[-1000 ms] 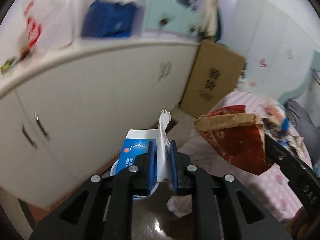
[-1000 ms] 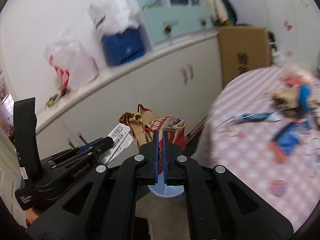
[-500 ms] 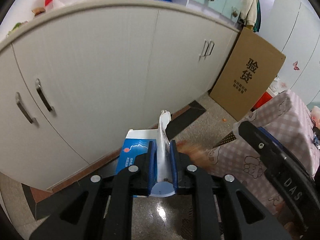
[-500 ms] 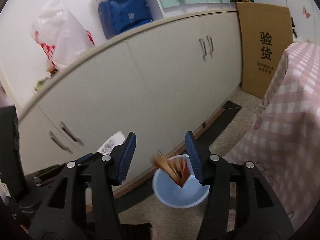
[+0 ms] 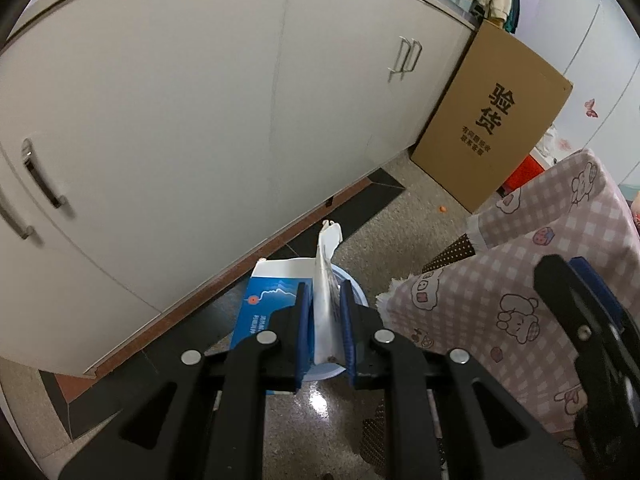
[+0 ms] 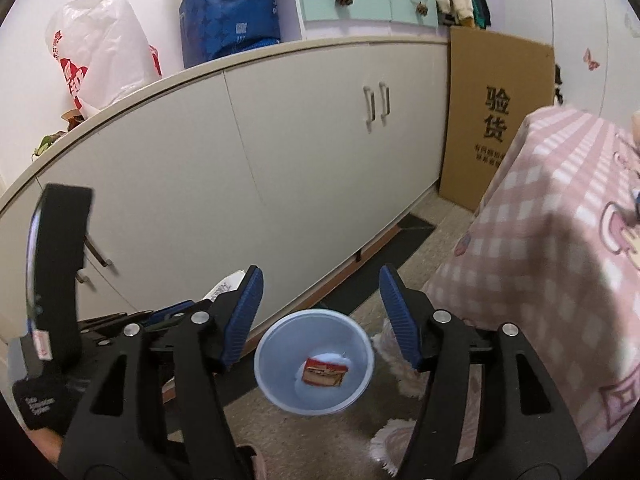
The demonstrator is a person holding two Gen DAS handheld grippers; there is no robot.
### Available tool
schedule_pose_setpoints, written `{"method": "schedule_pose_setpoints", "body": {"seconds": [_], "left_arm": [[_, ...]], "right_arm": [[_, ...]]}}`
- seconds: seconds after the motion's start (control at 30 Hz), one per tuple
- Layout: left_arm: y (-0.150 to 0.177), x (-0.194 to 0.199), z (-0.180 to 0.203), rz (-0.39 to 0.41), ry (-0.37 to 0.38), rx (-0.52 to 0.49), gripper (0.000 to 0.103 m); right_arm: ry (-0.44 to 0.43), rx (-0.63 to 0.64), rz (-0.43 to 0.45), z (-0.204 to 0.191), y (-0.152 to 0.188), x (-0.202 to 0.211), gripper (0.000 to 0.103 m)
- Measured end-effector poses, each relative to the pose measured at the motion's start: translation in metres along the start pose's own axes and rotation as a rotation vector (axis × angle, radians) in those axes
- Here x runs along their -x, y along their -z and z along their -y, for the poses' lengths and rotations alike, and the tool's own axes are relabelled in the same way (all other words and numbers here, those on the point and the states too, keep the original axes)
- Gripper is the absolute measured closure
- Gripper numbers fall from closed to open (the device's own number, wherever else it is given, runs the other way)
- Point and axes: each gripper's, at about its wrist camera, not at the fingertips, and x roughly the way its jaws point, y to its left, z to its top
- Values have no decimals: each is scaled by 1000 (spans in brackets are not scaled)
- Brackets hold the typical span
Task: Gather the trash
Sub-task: 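Carry both items to the blue bin while the right tool releases the red bag inside, then open the left tool to drop the white-and-blue box into the bin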
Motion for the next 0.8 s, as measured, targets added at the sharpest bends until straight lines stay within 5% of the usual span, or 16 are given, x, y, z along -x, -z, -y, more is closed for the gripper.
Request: {"method": "schedule_pose_setpoints", "body": {"seconds": [0.23, 0.37, 0.8], "left_arm": [[-16, 4, 16, 44, 26, -13, 86], [-20, 12, 15, 79, 34, 31, 46], [-9, 86, 29, 164, 57, 3, 46]], "right_arm": [[54, -22, 142, 8, -5, 24, 38], [66, -41, 174, 14, -6, 34, 37], [48, -87, 170, 22, -11, 72, 37]]}}
